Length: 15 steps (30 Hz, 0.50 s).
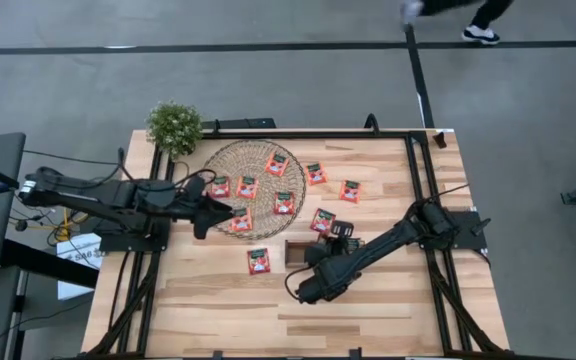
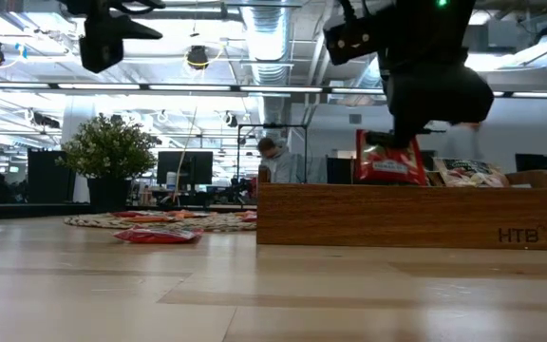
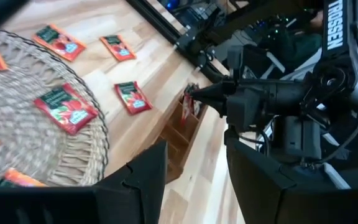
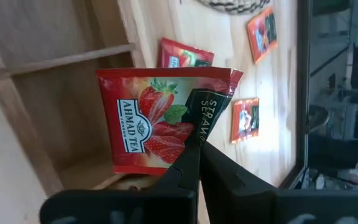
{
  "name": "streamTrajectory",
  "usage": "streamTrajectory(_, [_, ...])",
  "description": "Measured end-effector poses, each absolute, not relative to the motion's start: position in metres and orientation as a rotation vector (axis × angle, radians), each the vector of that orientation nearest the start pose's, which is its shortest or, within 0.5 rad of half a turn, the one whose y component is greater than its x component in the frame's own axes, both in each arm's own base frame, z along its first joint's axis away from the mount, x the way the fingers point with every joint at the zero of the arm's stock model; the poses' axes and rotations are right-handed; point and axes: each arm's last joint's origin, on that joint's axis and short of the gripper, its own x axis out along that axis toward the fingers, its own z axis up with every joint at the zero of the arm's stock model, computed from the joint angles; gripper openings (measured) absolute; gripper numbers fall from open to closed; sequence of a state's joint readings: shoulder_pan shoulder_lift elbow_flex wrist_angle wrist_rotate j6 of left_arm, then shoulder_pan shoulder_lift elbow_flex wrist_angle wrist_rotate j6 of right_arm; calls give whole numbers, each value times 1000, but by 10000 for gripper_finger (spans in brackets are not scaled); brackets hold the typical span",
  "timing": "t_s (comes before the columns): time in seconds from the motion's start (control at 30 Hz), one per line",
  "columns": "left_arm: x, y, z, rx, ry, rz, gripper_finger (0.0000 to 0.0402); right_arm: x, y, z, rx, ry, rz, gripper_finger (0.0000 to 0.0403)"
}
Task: Pick & Place Tea
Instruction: Put the red tea bag into the middle slot of the wooden organizer
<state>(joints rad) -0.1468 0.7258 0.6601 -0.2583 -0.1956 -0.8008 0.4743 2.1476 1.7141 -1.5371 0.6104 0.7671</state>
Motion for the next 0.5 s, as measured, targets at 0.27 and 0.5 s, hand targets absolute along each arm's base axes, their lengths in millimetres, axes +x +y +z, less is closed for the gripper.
streamTrajectory(0.27, [152,-18,293,-733,282,180,158,347,152,190,-379,1453,-688,0])
streamTrajectory(0.5, [151,-18,291,-727,306,188,158,347,152,190,-358,1471,-682,0])
